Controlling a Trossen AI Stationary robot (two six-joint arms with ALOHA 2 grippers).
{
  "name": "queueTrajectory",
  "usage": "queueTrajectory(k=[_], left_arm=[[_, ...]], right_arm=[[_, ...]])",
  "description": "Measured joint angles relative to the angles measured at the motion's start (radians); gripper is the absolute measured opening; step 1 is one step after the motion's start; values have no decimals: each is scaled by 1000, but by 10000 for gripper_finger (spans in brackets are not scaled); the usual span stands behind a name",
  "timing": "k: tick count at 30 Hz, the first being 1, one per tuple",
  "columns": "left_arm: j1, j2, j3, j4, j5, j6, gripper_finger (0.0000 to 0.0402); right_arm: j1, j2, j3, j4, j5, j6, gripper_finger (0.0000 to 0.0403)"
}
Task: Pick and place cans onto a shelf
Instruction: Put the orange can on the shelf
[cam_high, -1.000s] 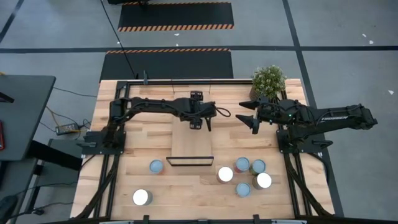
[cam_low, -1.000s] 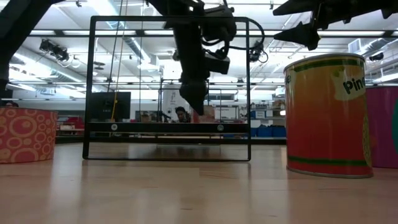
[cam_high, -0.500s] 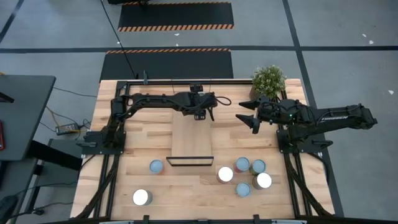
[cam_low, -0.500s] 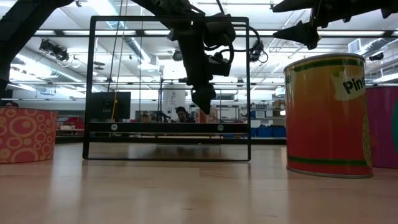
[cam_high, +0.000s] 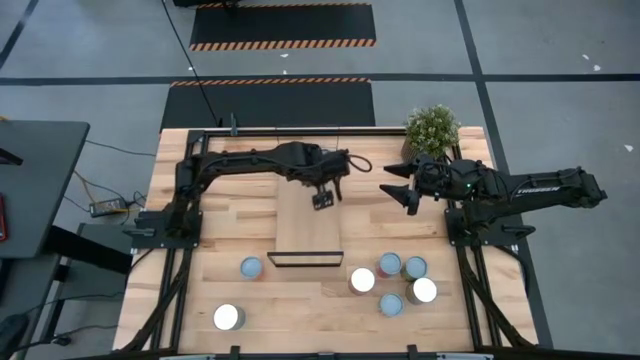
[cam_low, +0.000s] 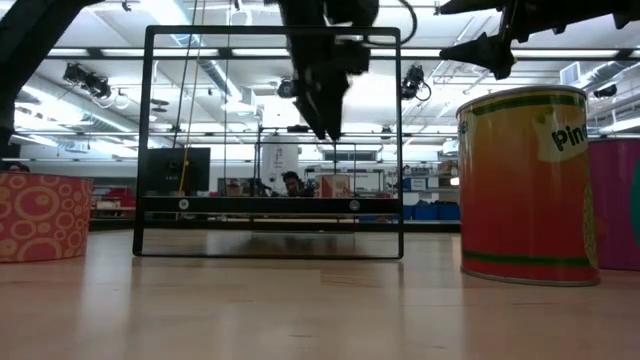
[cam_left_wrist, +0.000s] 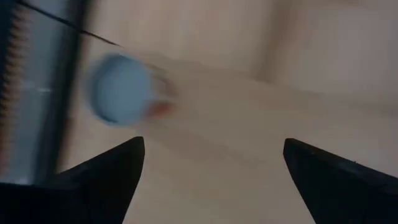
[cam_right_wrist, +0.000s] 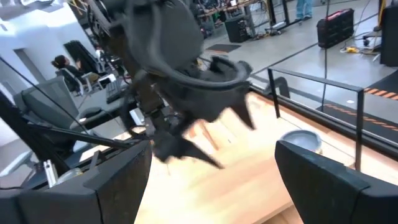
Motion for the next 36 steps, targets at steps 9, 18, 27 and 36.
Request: queueTrajectory(k=[9,18,27,36], left_arm=[[-118,-157,-2,-195,27,-183,389],[-277,-380,-129,-198,-61,-438,388],[-503,-653,-482,-152,-115,-959,388],[-704,-776,-648,-149,-105,-1353,388]], right_arm=[[30,-4,-1,-3,0,4,348],[42,-6,-1,-1,3,-3,348],[44,-6,-1,18,3,-3,348],[44,-6,-1,27,3,-19,348]])
